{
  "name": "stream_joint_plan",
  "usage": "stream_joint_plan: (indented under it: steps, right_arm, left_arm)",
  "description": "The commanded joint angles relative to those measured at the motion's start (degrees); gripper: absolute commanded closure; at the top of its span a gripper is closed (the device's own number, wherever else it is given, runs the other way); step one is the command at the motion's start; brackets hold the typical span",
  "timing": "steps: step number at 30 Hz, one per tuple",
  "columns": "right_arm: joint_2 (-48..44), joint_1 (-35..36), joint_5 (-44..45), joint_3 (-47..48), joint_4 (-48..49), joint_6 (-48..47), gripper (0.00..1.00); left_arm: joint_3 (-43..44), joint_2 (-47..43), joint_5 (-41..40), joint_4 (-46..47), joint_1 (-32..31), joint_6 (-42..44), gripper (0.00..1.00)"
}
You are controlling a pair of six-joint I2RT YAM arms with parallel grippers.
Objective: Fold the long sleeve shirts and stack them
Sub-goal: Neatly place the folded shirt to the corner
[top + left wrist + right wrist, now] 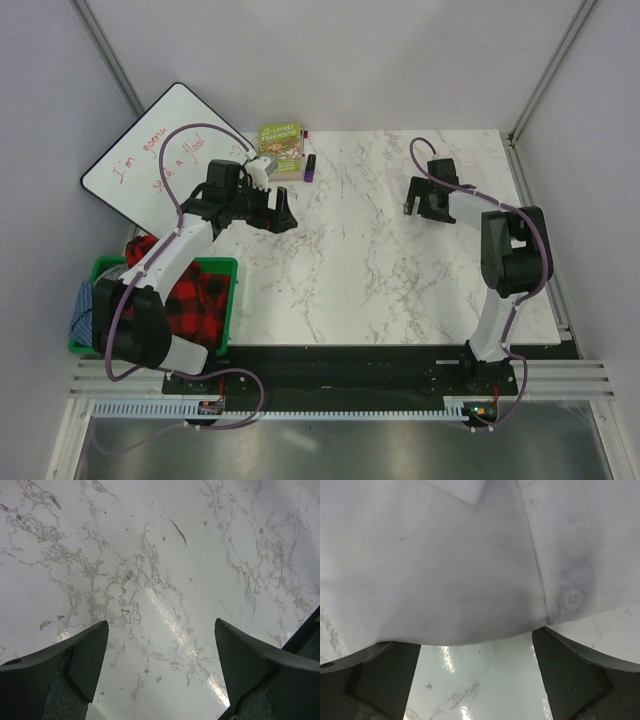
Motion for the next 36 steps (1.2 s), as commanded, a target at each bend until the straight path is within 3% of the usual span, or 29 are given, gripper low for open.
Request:
stream_joint_plan:
  steps: [1,15,23,36]
  right_arm:
    - [4.6,-2.5,-3.2,5.0,0.4,-3.4,0.02]
    - [15.5,-7.1,-1.0,22.7,1.2,0.4,0.02]
    - [19.0,-10.3,-2.0,26.9,1.4,-1.8,0.02]
    - [22.6,-8.5,-6.2,33.1,1.5,0.9,0.02]
  left_arm:
    - [0.1,-1.2,0.7,1.0,0.7,-0.9,0.06]
    - [0.2,-0.4,1.5,1.3,2.5,-1.0,0.06]
    - [-0.7,-0.3,1.9,1.6,3.0,-0.7,0.06]
    - [-0.4,0.1,2.6,1.7,3.8,-0.8,0.06]
